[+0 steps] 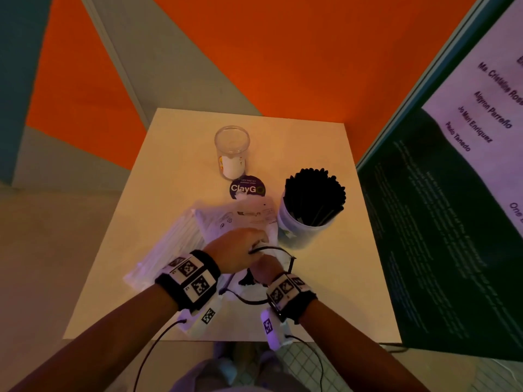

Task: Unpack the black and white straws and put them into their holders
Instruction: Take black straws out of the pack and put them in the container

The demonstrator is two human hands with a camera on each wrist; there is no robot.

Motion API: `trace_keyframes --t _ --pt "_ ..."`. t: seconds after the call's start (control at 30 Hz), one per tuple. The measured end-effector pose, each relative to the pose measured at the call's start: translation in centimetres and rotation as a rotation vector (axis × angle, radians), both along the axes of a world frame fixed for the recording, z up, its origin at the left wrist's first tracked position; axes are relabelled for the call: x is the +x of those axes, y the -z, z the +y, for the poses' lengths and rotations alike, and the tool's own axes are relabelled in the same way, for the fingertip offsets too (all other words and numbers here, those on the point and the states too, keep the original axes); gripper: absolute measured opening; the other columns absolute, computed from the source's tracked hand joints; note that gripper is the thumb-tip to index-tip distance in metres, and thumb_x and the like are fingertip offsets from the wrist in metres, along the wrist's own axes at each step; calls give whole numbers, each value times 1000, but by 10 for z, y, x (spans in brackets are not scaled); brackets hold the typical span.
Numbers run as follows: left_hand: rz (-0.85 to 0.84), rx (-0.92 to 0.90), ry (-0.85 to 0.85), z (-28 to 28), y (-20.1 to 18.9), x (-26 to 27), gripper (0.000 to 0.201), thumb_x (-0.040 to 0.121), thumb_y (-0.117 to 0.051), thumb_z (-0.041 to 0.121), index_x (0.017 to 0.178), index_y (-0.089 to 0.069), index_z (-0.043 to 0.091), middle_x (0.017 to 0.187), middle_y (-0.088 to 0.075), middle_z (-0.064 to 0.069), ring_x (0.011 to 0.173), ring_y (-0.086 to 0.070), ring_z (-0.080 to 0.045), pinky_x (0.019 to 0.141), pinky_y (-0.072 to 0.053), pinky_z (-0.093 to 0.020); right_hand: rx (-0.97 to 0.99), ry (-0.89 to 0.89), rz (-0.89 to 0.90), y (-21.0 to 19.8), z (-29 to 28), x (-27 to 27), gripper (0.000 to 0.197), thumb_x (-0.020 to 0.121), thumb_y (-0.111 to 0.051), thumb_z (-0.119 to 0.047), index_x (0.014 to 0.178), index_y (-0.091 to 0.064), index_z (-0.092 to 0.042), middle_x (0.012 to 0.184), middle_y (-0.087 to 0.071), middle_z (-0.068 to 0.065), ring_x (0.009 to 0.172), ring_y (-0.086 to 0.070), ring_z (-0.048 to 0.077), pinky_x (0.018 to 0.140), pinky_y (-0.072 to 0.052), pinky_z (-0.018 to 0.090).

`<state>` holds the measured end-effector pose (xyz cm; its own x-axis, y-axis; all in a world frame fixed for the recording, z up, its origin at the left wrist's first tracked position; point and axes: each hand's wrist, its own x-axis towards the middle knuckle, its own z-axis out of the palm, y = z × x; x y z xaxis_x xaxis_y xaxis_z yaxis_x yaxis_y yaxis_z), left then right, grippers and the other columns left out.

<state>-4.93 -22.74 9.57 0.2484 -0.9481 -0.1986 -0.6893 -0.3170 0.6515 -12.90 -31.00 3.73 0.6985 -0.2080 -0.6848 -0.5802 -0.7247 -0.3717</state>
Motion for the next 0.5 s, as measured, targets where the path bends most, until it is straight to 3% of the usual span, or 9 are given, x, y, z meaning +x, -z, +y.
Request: trace_keyframes --t 0.03,0.07,0.13,0.2,0.23,0.33,0.43,0.5 --pt "-9 6 6 -2 0 -1 22 92 -57 16 110 -62 6 103 -64 -6 81 -53 -15 66 -36 -3 32 50 -36 -3 -4 -8 18 99 -45 -18 83 -51 -13 82 -59 17 83 -58 28 77 -45 34" --pt "-21 15 16 -4 2 -2 21 92 -58 17 109 -62 6 103 -64 -6 84 -55 -17 65 -36 -3 97 121 -52 -6 -9 -18 21 98 -42 -13 79 -52 -9 74 -56 16 69 -56 25 72 -48 36" --pt "-61 46 40 -8 6 -4 20 92 -57 21 108 -62 9 103 -64 -3 87 -57 -19 63 -34 -4 252 245 -6 -14 -24 -43 15 96 -45 -9 85 -55 -6 73 -56 14 49 -51 14 52 -47 27" --pt "-103 90 71 -11 11 -9 20 92 -58 26 109 -61 14 105 -64 1 88 -57 -16 66 -32 -5 293 248 89 -27 -46 -72 13 95 -48 -12 82 -51 -11 66 -52 4 34 -46 3 36 -35 15" --pt "-123 116 87 -12 13 -11 23 92 -58 29 112 -60 17 108 -63 2 90 -57 -16 71 -35 -7 280 211 128 -33 -59 -85 15 95 -49 -13 80 -49 -13 65 -51 1 36 -46 3 35 -33 13" --pt "-216 143 102 -18 16 -21 53 86 -62 46 129 -48 21 124 -56 2 106 -55 -16 90 -43 -22 202 63 193 -60 -99 -122 16 95 -49 -14 80 -48 -14 69 -50 -1 53 -46 8 49 -37 16" --pt "-310 22 163 -31 14 -43 88 70 -63 69 141 -32 26 140 -40 5 127 -36 -16 108 -28 -32 120 -66 210 -92 -128 -145 3 95 -50 -14 95 -48 -12 77 -53 0 65 -49 15 61 -40 22" --pt "-333 -34 231 -44 11 -63 99 65 -61 75 144 -25 27 144 -31 5 132 -26 -15 111 -20 -33 74 -146 193 -111 -139 -152 6 94 -49 -13 99 -51 -12 85 -55 5 75 -51 17 64 -40 25"
